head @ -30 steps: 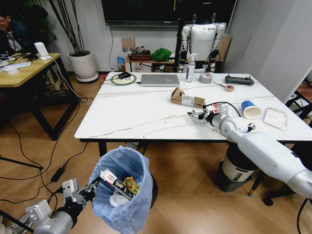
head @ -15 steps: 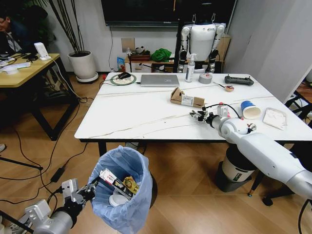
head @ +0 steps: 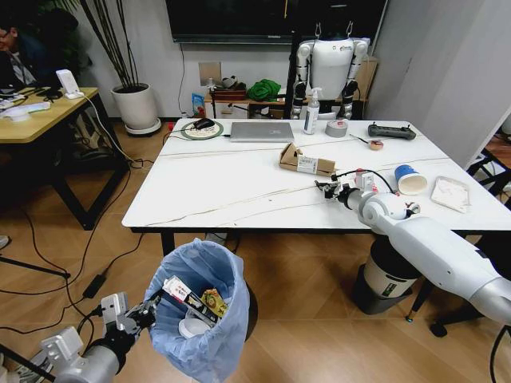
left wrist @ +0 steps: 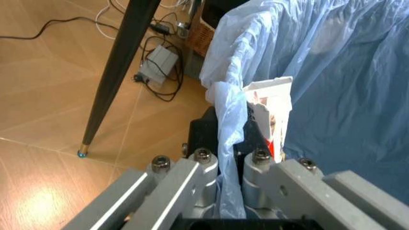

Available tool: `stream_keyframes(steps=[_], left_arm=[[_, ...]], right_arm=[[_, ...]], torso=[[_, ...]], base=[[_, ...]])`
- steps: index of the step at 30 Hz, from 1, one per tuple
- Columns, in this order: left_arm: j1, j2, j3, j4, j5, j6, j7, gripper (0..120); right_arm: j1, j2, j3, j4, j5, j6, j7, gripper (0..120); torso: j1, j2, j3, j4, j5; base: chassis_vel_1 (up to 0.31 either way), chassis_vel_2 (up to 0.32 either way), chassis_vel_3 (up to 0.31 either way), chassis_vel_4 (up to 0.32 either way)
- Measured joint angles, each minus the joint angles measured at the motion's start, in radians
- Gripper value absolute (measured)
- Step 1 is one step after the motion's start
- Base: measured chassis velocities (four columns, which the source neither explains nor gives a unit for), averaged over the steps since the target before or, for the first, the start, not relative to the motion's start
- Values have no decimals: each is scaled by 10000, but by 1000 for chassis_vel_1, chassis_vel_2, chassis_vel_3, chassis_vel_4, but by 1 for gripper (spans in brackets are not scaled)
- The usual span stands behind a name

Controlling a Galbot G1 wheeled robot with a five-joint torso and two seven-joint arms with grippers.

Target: Pick up the trash bin and place the trash from the table into it.

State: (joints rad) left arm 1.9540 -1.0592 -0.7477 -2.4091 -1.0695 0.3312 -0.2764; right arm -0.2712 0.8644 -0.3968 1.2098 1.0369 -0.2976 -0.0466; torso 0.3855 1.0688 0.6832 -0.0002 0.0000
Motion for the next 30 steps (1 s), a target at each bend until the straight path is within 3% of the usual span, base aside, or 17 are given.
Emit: stream_keyframes(steps=[3, 8, 12, 16, 21, 30], left_arm=[[-8, 11, 5, 13, -9, 0, 0, 0], [-67, 35, 97, 50, -23, 0, -9, 0], [-100, 85, 112, 74, -46, 2, -21, 0], [-101, 107, 81, 74, -84, 3, -28, 0], [-77, 114, -84, 7, -177, 6, -49, 0], [-151, -62, -166, -41, -183, 13, -52, 0]], right_arm=[[2, -16, 38, 262, 14, 12, -108, 0], [177, -283, 126, 1821, 272, 128, -602, 0], [284, -703, -124, 4166, 792, 185, -1122, 0], [332, -871, -360, 5064, 940, 317, -1425, 0], [560, -1388, -2063, 7560, 689, 1007, -2892, 0], [807, -1195, -3107, 7624, -238, 1440, -4007, 0]], torso=[[3, -1, 3, 0, 3], [3, -1, 0, 3, -2], [2, -1, 0, 2, -1], [2, -1, -2, 3, -3], [1, 0, -2, 0, -1], [1, 0, -2, 3, -3]], base=[[0, 0, 0, 0], [0, 0, 0, 0], [0, 0, 0, 0], [0, 0, 0, 0], [0, 0, 0, 0], [0, 0, 0, 0]])
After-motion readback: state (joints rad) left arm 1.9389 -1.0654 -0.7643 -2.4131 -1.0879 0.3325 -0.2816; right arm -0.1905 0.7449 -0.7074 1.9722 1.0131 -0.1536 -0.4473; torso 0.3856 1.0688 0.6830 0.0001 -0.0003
